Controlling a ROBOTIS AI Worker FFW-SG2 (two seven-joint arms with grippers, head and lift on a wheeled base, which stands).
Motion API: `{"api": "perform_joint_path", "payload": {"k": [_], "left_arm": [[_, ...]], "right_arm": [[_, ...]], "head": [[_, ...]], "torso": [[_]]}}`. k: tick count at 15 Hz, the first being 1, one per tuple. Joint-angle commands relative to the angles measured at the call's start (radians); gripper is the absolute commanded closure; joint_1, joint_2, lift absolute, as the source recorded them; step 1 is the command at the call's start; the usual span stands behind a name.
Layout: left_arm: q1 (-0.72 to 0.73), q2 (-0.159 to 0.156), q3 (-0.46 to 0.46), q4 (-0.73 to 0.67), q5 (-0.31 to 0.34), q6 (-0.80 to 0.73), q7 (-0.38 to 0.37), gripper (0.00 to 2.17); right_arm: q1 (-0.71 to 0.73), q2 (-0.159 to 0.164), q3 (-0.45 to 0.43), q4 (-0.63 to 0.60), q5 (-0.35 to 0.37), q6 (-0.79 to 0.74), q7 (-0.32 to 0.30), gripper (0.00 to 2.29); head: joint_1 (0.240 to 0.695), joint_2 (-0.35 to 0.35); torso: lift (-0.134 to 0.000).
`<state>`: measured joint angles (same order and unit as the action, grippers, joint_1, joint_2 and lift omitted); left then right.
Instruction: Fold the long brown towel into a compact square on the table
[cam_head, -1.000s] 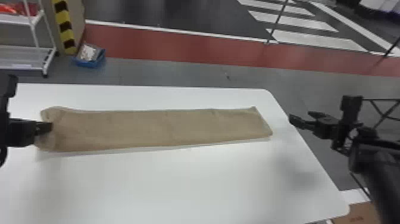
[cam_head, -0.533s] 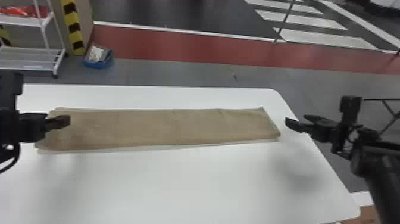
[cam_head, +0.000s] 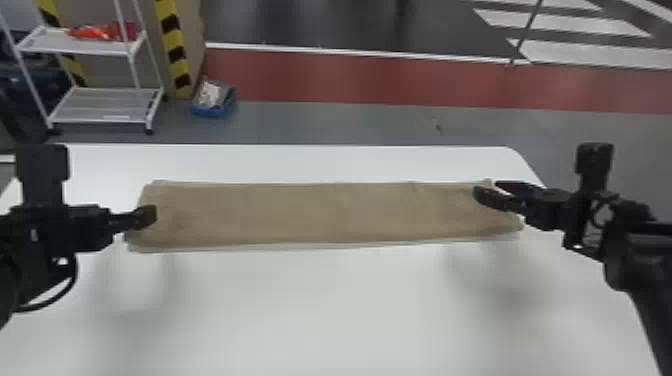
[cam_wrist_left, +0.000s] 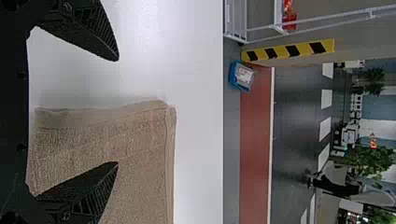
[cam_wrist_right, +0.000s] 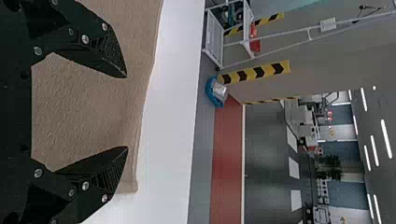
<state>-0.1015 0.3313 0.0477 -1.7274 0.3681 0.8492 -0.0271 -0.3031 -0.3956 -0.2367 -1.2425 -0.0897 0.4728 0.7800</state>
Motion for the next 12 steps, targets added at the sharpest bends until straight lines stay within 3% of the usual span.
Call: {"api": "perform_joint_path", "payload": {"k": [1,2,3,6,8,12], "left_arm": [[0.043,0.000,0.040,-0.011,0.028,-0.074,0.001,0.10],[0.063,-0.002,0.051,-0.009,0.038,-0.144,0.001,0.10],[0.088,-0.002,0.060,-0.006,0.052,-0.233,0.010,0.10],[0.112,-0.006,0.095,-0.008,0.115,-0.249,0.015,0.10],[0.131,-0.011,0.104,-0.023,0.150,-0.239,0.030,0.10],[0.126,-0.014,0.095,-0.011,0.172,-0.209,0.042,0.10]], "right_arm": [[0.002,0.077,0.034,-0.049,-0.002,0.033,-0.002,1.52],[0.024,0.103,0.047,-0.083,-0.004,0.027,-0.001,1.86],[0.053,0.127,0.063,-0.120,-0.004,-0.022,-0.002,2.02],[0.094,0.173,0.122,-0.158,-0.002,-0.084,-0.010,2.07],[0.099,0.182,0.160,-0.140,0.011,-0.142,-0.027,2.07],[0.084,0.198,0.201,-0.055,0.022,-0.246,-0.056,2.07]], "head": [[0.695,-0.086],[0.695,-0.043],[0.695,-0.022],[0.695,0.044],[0.695,0.095],[0.695,0.126]], "torso": [[-0.128],[-0.128],[-0.128],[-0.128],[-0.128],[-0.128]]}}
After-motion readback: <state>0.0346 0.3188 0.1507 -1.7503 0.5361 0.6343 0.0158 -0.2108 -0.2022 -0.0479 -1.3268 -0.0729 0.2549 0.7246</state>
